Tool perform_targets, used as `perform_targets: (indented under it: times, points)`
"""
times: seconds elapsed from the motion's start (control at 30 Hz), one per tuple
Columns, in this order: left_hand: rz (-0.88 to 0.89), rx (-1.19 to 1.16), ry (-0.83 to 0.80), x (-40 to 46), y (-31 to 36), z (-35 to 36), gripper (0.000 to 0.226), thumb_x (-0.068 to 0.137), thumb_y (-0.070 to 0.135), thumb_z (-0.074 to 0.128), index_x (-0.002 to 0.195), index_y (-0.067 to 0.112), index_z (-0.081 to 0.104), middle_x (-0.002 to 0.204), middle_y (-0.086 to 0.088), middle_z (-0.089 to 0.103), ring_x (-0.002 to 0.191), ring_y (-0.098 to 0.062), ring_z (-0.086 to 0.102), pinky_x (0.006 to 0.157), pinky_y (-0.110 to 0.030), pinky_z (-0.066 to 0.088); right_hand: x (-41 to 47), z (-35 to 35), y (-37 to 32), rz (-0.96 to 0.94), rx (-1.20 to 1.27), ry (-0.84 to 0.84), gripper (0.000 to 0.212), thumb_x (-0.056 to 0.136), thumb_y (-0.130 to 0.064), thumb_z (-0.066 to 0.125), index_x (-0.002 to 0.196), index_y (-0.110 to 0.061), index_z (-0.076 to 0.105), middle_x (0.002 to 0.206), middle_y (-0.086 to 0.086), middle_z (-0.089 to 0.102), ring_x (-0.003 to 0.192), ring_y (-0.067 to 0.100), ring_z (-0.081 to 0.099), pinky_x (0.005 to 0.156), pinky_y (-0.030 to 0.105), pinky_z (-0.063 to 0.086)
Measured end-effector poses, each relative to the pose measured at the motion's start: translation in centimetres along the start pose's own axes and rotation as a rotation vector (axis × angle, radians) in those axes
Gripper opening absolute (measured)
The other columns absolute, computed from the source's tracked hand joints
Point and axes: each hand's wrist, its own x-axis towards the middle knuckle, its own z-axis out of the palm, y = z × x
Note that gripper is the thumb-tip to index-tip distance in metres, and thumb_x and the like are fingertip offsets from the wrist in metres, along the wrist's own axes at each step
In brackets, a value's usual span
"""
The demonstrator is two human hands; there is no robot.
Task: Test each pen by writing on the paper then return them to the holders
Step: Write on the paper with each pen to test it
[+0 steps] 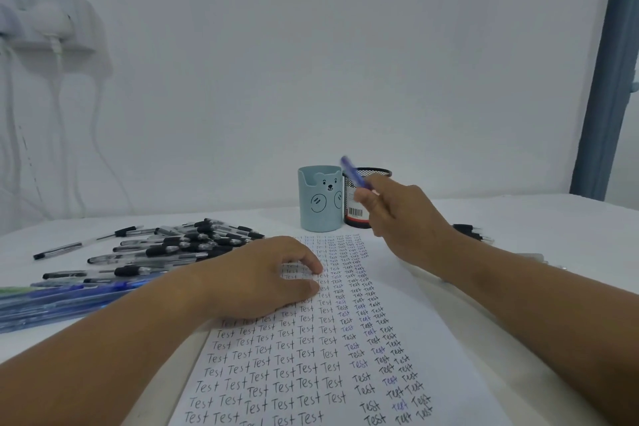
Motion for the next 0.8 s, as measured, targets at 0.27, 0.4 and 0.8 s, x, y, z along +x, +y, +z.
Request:
perform_targets:
  times: [0.27, 0.4, 0.8]
  points:
    - [-0.002, -0.020, 0.000, 0.0, -0.1, 0.1, 0.023, 0.092, 0.053, 0.064, 0.114, 0.050, 0.062, 0.128, 0.034, 0.050, 0.120, 0.011, 0.044, 0.105, -0.021, 0.034, -0.1, 0.6, 0.1, -0.006, -0.178, -0.063, 0.029, 0.108, -0.032, 0.037, 0.088, -0.025, 0.057, 0.066, -0.008, 0.056, 0.057, 0.007, 0.052, 0.054, 0.020, 0.037]
    - [-0.004, -0.033, -0.002, 0.1, -0.3, 0.2, 0.022, 0.091, 0.054, 0.064, 0.113, 0.052, 0.062, 0.130, 0.034, 0.049, 0.123, 0.009, 0.044, 0.109, -0.025, 0.034, 0.1, 0.2, 0.1, 0.007, -0.212, -0.123, 0.029, 0.108, -0.033, 0.033, 0.094, -0.020, 0.054, 0.071, -0.002, 0.058, 0.060, 0.016, 0.049, 0.061, 0.035, 0.038]
    - [0.025, 0.011, -0.005, 0.2, -0.6, 0.2, 0.024, 0.091, 0.057, 0.062, 0.115, 0.054, 0.060, 0.126, 0.039, 0.049, 0.120, 0.015, 0.043, 0.105, -0.020, 0.033, 0.6, -5.9, 5.6, 0.313, -0.483, -0.345, 0.015, 0.090, -0.011, 0.072, 0.102, -0.018, 0.078, 0.095, 0.000, 0.072, 0.075, 0.008, 0.058, 0.063, 0.010, 0.041]
